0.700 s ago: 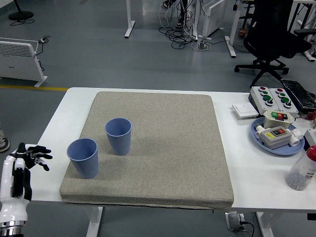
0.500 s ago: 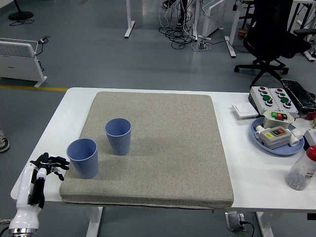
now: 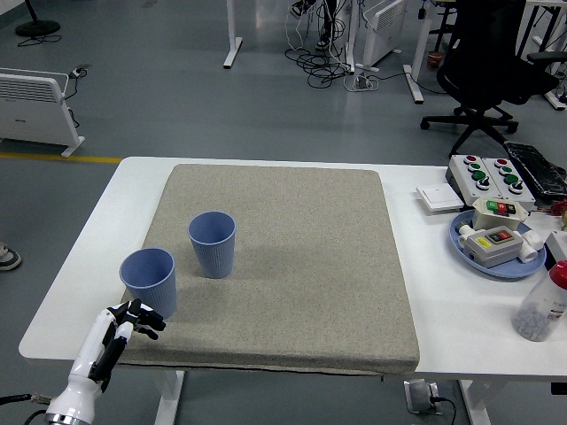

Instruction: Push cup pick cup insert cup

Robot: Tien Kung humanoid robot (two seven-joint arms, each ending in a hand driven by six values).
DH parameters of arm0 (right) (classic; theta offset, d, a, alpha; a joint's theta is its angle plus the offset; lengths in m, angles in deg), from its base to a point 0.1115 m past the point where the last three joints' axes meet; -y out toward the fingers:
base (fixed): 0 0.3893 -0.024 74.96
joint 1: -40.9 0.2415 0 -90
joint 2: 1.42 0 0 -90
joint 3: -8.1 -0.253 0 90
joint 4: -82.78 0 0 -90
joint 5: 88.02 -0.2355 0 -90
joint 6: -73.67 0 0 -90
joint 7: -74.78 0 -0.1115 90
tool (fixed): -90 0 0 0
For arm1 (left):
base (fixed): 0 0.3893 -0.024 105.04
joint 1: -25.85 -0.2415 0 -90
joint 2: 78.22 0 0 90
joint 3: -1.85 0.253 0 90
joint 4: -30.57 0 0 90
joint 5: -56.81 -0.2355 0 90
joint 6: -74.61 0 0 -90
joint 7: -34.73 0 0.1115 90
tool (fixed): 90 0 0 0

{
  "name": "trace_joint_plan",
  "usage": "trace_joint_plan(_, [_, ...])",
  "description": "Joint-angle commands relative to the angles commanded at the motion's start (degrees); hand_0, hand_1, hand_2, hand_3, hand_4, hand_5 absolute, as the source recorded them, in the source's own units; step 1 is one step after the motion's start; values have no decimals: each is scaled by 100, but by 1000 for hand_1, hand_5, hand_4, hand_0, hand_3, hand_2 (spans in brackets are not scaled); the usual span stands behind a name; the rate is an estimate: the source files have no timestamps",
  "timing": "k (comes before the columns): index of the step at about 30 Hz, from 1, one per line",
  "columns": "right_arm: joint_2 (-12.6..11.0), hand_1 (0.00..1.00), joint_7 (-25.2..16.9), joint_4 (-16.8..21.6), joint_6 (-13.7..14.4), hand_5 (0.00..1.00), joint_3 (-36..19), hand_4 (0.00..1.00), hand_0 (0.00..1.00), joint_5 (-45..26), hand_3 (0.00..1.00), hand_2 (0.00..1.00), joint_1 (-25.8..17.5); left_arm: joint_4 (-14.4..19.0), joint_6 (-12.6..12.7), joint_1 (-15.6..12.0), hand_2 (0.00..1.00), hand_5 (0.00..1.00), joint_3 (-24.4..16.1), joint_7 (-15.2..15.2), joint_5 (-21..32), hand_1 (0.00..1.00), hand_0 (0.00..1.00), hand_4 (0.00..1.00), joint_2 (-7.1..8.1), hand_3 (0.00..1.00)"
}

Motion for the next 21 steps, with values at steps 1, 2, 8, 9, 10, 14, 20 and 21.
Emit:
trace_joint_plan(1, [2,667,5,0,-1,385,-12,161,728,16,597,702,-6,-42,-9,32,494,998,-2,26,-15,521,447,535,-15,474])
trace_joint_plan(2, [4,667,10,0,-2,385,-25,161,728,33,597,702,-12,-84,-25,64,494,998,-9,58,-27,521,447,535,-30,474])
trace_joint_plan(8, [11,667,24,0,-3,385,-56,161,728,73,597,702,-40,-237,-109,150,507,998,-61,209,-156,558,479,533,-43,479])
trace_joint_plan(9, [11,667,25,0,-3,385,-57,161,728,74,597,702,-46,-259,-117,157,507,998,-67,231,-180,558,479,533,-41,479])
trace_joint_plan(10, [12,667,25,1,-3,385,-57,161,728,74,597,703,-54,-289,-111,162,521,998,-74,253,-215,575,504,542,-37,496])
trace_joint_plan(14, [17,667,30,1,-3,385,-70,161,728,92,597,703,-67,-389,-106,222,521,998,-72,257,-225,575,504,542,-25,496])
trace_joint_plan(20, [24,667,38,3,-7,387,-76,161,729,101,597,703,-78,-522,-78,327,522,998,-29,188,-167,577,521,549,-2,506])
trace_joint_plan(21, [24,667,39,3,-9,387,-76,161,729,104,597,703,-77,-550,-81,346,522,998,-24,189,-168,577,521,549,1,506])
